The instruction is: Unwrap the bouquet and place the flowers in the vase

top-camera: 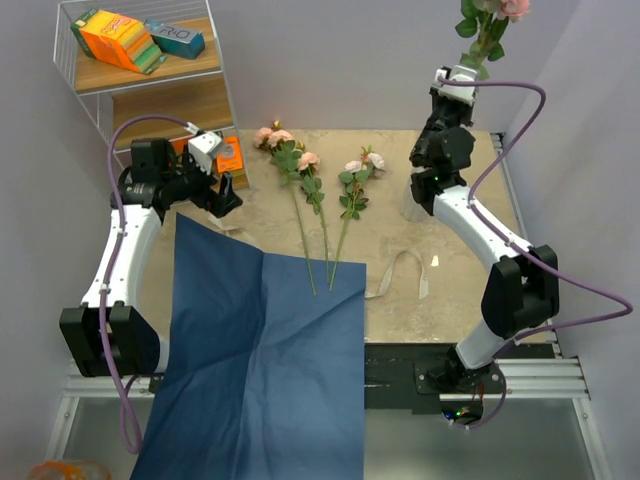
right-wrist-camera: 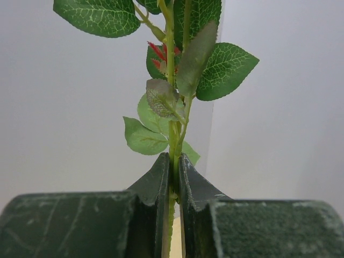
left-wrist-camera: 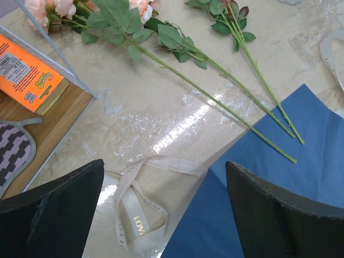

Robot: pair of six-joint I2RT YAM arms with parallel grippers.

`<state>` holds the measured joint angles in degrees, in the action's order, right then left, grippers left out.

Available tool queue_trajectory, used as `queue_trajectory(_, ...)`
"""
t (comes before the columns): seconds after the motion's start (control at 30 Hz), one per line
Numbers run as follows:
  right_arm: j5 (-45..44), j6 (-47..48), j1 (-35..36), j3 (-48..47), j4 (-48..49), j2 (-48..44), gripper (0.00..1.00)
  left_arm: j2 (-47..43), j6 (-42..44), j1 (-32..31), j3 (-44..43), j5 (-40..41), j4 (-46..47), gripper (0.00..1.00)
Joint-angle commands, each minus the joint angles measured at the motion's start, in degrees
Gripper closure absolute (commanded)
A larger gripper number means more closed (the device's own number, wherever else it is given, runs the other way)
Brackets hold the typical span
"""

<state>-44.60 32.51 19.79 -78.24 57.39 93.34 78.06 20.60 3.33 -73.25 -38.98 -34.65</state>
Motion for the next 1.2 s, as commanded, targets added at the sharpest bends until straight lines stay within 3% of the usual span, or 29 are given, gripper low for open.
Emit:
queue_trajectory(0.0, -2.3, -1.8, 1.4, 1.5, -1.2, -2.7, 1.0, -2.3, 0.9, 0.6, -2.1, -1.8, -0.1, 0.01)
queue_trajectory(0.07, -4.6, -2.6, 2.3, 1.5, -1.7, -2.7, 0.97, -2.6, 1.0, 0.7, -2.4, -2.2, -0.3, 0.01)
queue_trajectory(0.1, -4.5, -3.4, 2.4, 1.7, -4.5, -3.1, 0.87, -2.7, 1.0, 0.7, -2.4, -2.2, -0.5, 0.01)
queue_trajectory(0.13, -4.5, -4.4, 2.6, 1.9, -6.1, -3.4, 0.66, -3.0, 1.0, 0.9, -2.5, -2.2, -0.5, 0.01)
queue_trajectory(0.2, -5.8, -8.0, 2.7, 1.9, -11.7, -4.7, 0.44, -3.6, 0.8, 0.8, -2.4, -2.5, -0.3, 0.01)
queue_trajectory(0.23, -6.5, -9.1, 2.7, 1.9, -13.1, -5.1, 0.26, -3.8, 0.7, 0.9, -2.4, -2.6, -0.3, 0.01)
queue_trajectory(0.33, -7.9, -13.2, 2.6, 2.6, -17.2, -7.5, 0.16, -4.3, 0.2, 0.9, -2.4, -2.6, -0.2, 0.01)
queue_trajectory(0.57, -3.3, -24.0, 3.4, 3.0, -29.6, -16.2, 0.11, -5.5, 0.3, 0.9, -3.5, -2.6, -1.4, 0.01)
queue_trajectory(0.67, 1.4, -25.5, 5.0, -2.4, -37.6, -17.8, 0.11, -5.6, 0.1, 1.0, -3.4, -2.5, -1.4, 0.01)
queue_trajectory(0.8, 1.9, -22.0, 12.3, -9.6, -42.3, -17.8, 0.09, -5.6, -0.2, 1.0, -3.7, -2.2, -1.4, 0.01)
queue_trajectory(0.93, -4.3, -10.0, 23.1, -14.3, -36.3, -16.7, 0.06, -5.4, -0.8, 1.0, -4.6, -1.7, -1.8, 0.01)
queue_trajectory(0.97, -4.7, -9.8, 24.1, -16.2, -39.5, -15.9, 0.05, -5.4, -0.8, 1.0, -4.8, -1.5, -2.1, 0.01)
queue_trajectory(1.07, -2.0, -20.5, 24.9, -25.9, -55.8, -11.1, 0.04, -5.6, -1.8, 1.1, -4.6, -0.7, -0.9, 0.01)
queue_trajectory(1.17, 0.8, -30.8, 25.3, -24.3, -63.1, -8.8, 0.01, -6.3, -3.5, 1.1, -3.6, -0.7, 0.6, 0.01)
